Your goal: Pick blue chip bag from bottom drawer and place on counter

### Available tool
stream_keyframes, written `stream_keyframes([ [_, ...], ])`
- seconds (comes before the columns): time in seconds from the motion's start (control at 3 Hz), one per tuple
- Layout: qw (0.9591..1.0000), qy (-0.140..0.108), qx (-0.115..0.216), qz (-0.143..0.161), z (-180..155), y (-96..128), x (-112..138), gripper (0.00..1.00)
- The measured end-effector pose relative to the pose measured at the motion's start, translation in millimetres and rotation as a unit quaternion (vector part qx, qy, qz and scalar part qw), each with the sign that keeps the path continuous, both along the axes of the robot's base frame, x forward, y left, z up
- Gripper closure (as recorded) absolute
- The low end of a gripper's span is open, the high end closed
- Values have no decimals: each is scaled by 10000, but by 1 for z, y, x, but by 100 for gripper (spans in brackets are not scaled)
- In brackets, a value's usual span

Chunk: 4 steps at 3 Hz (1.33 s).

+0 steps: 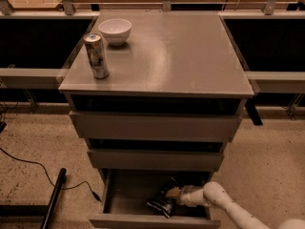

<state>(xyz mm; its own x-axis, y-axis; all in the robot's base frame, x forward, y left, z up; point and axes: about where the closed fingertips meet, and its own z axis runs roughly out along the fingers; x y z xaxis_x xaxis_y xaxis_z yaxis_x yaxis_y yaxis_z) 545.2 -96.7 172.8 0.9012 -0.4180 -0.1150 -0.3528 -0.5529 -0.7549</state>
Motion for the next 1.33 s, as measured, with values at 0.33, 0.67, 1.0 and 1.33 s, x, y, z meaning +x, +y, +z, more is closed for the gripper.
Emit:
stream_keyframes([
  [0.33, 9953, -499, 811, 169, 62, -7, -11, 100],
  [0.67, 9910, -803, 999, 393, 114, -12, -31, 100],
  [1.0, 9838, -1166, 1123, 770, 177, -6, -59, 100],
  [1.33, 9758, -1494, 1261, 974, 216, 5, -67, 100],
])
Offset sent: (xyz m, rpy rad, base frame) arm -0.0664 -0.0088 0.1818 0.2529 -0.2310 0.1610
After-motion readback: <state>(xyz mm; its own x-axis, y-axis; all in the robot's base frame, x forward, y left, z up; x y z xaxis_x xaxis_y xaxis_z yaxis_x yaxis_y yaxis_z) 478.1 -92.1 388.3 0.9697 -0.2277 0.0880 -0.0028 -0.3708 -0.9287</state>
